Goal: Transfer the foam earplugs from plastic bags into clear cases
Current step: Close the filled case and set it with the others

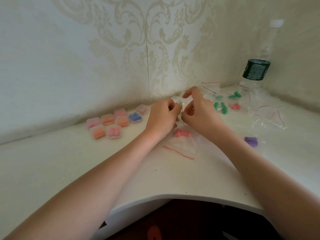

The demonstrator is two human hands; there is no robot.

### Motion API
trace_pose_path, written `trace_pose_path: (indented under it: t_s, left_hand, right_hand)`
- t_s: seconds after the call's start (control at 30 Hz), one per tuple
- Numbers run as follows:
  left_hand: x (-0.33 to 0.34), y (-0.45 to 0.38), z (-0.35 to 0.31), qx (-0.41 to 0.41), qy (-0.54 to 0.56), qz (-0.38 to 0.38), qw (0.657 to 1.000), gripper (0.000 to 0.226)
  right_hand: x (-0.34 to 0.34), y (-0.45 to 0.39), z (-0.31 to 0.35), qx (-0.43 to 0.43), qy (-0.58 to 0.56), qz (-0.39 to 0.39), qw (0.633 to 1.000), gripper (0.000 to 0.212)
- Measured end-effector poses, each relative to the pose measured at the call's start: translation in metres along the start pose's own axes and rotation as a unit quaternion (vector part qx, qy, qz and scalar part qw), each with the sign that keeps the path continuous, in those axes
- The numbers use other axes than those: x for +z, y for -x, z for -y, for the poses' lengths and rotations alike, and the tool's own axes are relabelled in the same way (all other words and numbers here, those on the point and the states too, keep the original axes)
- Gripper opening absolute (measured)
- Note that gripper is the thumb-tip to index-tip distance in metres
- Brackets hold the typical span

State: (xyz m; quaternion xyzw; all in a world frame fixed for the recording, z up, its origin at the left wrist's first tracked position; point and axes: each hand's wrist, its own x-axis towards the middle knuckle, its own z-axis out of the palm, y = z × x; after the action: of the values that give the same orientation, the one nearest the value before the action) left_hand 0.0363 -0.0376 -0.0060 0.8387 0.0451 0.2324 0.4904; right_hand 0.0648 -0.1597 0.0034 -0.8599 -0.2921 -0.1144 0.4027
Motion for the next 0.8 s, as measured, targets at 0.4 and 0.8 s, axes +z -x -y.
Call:
trace_pose_path:
  t_s: [0.4,0.8]
  left_hand:
    - [0.0,-0.003,0.004,0.011,0.023,0.002,1.0,0.031]
    - [0.002,0.01,-0.01,0.041,-0.028,0.019,0.999,0.029]
  right_hand:
    - [-0.002,-0.006,0.0,0.113,-0.074,-0.006,0.991,0.022]
    - [-0.017,-0.009,-0.007,-0.024,0.072,-0.087,0.993,0.019]
